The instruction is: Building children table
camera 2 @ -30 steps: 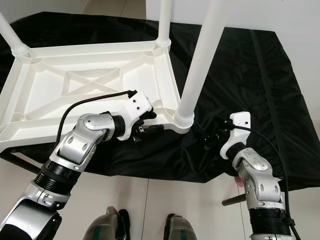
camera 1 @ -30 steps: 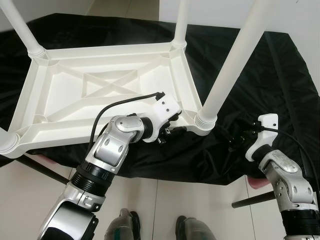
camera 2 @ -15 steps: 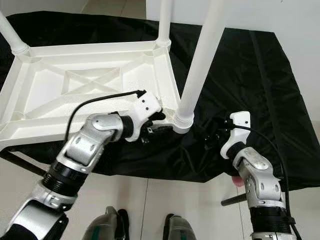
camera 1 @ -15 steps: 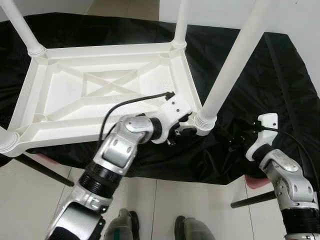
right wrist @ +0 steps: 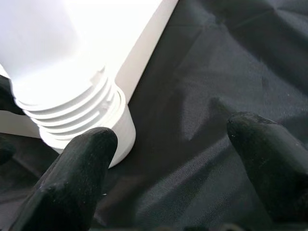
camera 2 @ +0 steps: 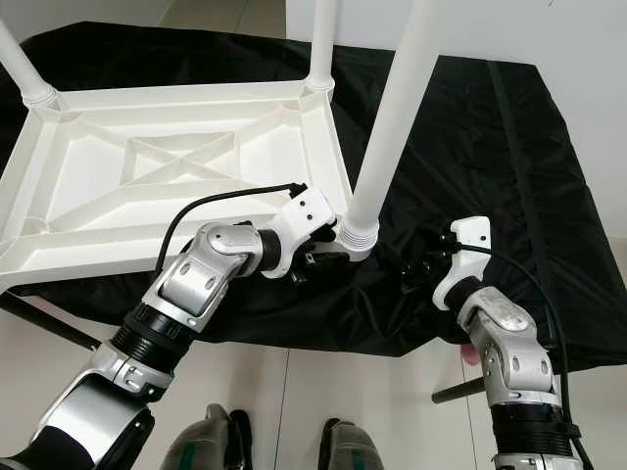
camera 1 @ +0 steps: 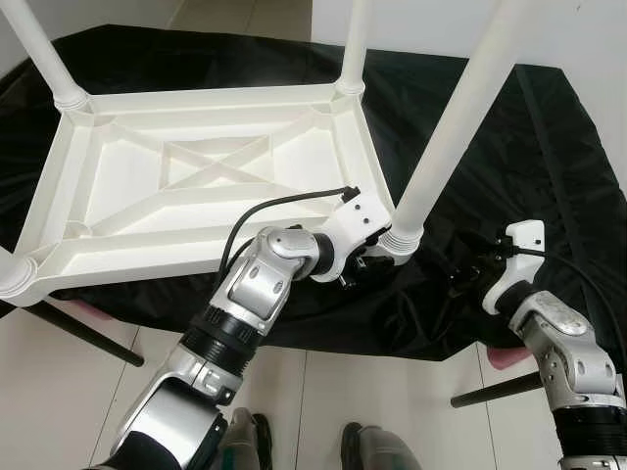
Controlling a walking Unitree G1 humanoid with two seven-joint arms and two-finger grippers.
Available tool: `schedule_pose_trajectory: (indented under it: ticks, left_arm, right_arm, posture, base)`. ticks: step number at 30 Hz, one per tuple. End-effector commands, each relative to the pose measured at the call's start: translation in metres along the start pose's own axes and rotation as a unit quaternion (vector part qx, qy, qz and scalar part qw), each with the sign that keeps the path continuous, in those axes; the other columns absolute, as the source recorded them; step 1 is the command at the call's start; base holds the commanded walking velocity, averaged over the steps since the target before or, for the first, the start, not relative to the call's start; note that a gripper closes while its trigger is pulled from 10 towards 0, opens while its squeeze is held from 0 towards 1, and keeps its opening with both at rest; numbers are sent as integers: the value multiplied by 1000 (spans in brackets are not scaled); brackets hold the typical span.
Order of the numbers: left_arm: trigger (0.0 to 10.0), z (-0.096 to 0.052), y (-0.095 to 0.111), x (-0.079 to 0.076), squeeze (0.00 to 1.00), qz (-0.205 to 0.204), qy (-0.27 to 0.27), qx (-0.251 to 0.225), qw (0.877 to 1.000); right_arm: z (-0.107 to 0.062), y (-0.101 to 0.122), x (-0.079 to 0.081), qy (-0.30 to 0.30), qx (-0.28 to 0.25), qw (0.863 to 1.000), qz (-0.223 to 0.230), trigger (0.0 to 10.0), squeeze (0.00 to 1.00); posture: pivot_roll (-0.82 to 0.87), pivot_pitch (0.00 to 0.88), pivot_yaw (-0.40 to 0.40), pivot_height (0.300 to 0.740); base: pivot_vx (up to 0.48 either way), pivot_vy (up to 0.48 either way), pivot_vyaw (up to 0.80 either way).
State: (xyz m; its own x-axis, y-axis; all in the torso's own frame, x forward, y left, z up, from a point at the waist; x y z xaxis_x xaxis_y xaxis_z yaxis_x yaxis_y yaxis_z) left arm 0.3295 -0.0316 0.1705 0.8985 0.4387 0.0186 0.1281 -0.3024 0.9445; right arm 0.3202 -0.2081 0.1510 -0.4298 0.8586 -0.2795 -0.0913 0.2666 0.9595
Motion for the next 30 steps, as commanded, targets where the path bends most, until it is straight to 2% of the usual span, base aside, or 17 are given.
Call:
schedule_pose_trajectory:
  ticks: [1, 9, 13, 24, 30]
  left_arm:
    - [10000, -3, 3, 23, 0, 5, 120, -21, 992]
    - [10000, -12, 14, 35, 0, 12, 139, -36, 990]
    - [10000, -8, 4, 38, 0, 12, 142, -22, 990]
    - [10000, 2, -8, 30, 0, 16, 126, -3, 992]
    - [10000, 5, -15, 34, 0, 33, 136, 16, 990]
  right_arm:
    - [1, 7, 7, 23, -14, 1000, -1, 10000, 0]
    - [1, 7, 9, 37, -15, 999, 0, 10000, 0]
    - [2, 9, 11, 49, -17, 999, -1, 10000, 0]
    - [-5, 8, 8, 58, -8, 998, -8, 10000, 0]
    - [-12, 7, 4, 63, 3, 998, -13, 10000, 0]
  posture:
    - [-34, 111, -15, 740]
    - [-31, 95, -14, 740]
    - [-35, 91, -12, 740]
    - [-52, 108, -6, 740]
    - [-63, 120, 9, 740]
  base:
    - [0, 0, 0]
    - [0, 0, 0]
    - [0, 0, 0]
    - [0, 0, 0]
    - [0, 0, 0]
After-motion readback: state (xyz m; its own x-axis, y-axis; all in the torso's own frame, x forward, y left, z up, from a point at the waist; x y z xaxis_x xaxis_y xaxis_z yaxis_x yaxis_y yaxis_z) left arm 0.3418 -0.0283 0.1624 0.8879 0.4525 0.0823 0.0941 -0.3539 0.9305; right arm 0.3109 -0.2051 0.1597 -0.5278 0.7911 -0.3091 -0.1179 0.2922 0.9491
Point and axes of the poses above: a point about 5 cm out from each wrist's last joint towards the gripper, its own z axis pointing out of the wrist towards the gripper, its own y axis along the axis of the wrist's last joint, x = y × z, the point moved 4 cm from there along z, pointing out of the wrist towards the gripper, and after that the axes turned 13 degrees about -z, right-handed, at the moved point
